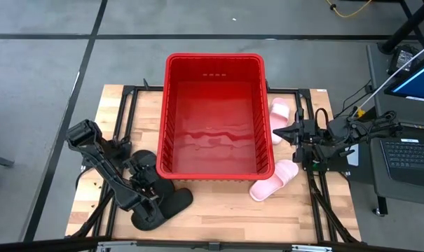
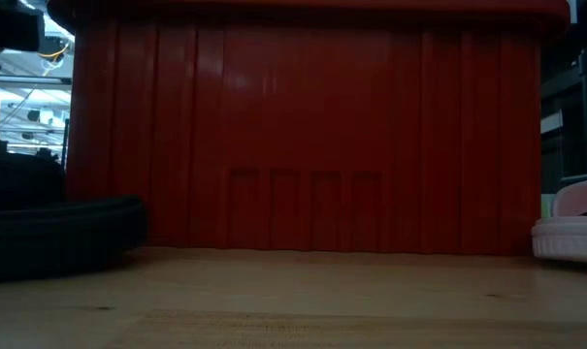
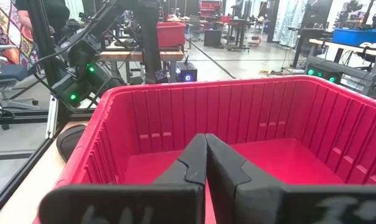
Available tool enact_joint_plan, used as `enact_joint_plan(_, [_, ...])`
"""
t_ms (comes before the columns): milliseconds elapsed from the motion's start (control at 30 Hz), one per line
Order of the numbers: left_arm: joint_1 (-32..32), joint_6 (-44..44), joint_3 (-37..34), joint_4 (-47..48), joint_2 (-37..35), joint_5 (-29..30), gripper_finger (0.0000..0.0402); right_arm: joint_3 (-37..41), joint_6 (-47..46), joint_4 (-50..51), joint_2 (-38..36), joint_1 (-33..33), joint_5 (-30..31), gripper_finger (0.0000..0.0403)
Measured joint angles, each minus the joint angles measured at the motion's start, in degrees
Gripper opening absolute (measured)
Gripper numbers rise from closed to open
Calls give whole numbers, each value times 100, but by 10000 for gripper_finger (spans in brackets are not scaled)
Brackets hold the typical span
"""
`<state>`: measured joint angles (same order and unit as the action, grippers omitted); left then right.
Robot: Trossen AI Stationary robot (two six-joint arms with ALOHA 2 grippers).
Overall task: Pick and place slides into bin
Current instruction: Put the top left black slide into the red bin
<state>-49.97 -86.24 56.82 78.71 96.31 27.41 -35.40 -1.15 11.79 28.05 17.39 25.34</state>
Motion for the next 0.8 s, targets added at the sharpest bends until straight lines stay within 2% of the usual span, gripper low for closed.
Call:
enact_joint_plan(167, [157,-255,-134,-8,0,8,155,0,7,7,0,0,2,11])
enact_joint_plan(367, [251,-160,-160,-32,0,-31,142,0,2,9,0,0,2,11])
enact_joint_plan(800, [246,-159,-156,-10,0,-442,12,0,7,9,2,0,4,11])
